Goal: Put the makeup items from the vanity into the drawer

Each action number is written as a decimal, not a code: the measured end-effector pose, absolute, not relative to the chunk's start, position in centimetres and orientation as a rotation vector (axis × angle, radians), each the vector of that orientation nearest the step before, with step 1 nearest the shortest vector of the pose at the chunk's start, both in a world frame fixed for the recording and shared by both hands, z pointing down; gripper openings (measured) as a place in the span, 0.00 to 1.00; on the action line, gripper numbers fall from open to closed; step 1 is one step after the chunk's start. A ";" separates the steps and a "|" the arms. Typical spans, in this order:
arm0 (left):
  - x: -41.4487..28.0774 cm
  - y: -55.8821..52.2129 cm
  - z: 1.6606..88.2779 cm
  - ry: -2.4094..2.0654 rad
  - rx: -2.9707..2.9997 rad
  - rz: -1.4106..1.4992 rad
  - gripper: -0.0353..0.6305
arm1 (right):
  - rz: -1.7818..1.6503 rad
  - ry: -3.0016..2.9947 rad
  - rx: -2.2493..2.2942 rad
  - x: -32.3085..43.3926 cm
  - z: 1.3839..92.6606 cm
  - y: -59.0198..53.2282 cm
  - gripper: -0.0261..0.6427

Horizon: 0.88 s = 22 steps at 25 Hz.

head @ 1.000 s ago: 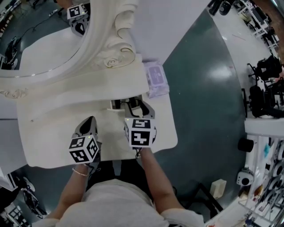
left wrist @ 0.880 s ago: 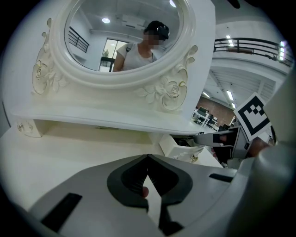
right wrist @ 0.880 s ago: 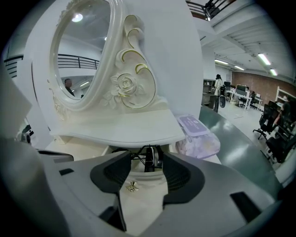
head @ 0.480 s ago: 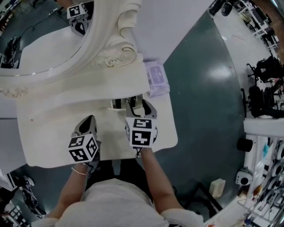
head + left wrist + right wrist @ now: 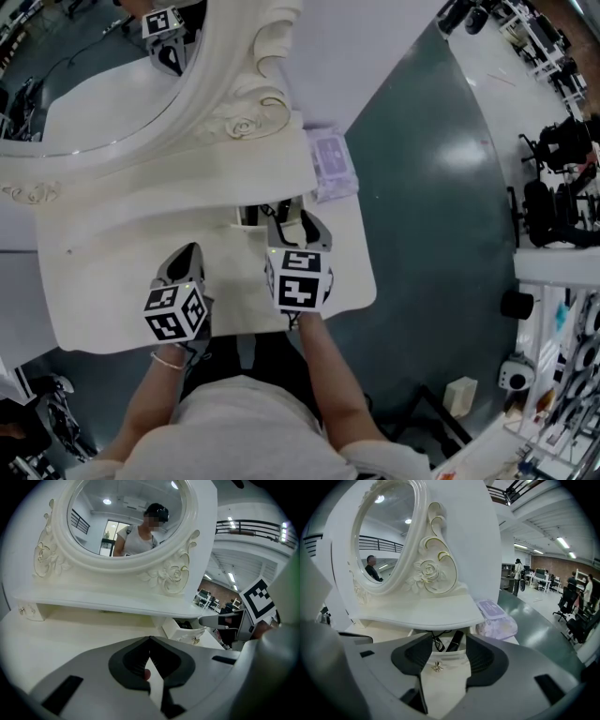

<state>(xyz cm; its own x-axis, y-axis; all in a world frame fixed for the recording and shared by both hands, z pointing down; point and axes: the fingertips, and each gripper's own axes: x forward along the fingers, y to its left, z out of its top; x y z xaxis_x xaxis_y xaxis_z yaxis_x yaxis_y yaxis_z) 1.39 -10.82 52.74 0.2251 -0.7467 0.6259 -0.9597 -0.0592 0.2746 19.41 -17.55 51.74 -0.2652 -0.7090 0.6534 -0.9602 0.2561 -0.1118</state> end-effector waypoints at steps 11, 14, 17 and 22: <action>0.1 -9.4 51.2 -1.579 1.878 0.392 0.06 | 0.718 -2.077 1.593 19.0 50.2 -15.8 0.30; -0.3 -9.0 50.6 -1.577 1.892 0.378 0.06 | 0.727 -2.062 1.621 19.1 49.8 -14.9 0.24; -0.9 -8.8 50.0 -1.577 1.907 0.359 0.06 | 0.736 -2.054 1.641 19.1 49.3 -14.0 0.19; -1.8 -8.6 48.9 -1.567 1.943 0.324 0.06 | 0.735 -2.043 1.682 19.0 48.4 -12.3 0.12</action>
<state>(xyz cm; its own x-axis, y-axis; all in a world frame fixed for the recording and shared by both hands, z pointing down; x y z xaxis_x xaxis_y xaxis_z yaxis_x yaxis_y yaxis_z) -1.75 -8.60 48.90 0.2678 -0.7952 0.5440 -0.9458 -0.1093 0.3058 18.99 -12.30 48.41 -0.2014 -0.7730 0.6016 -0.9791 0.1409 -0.1468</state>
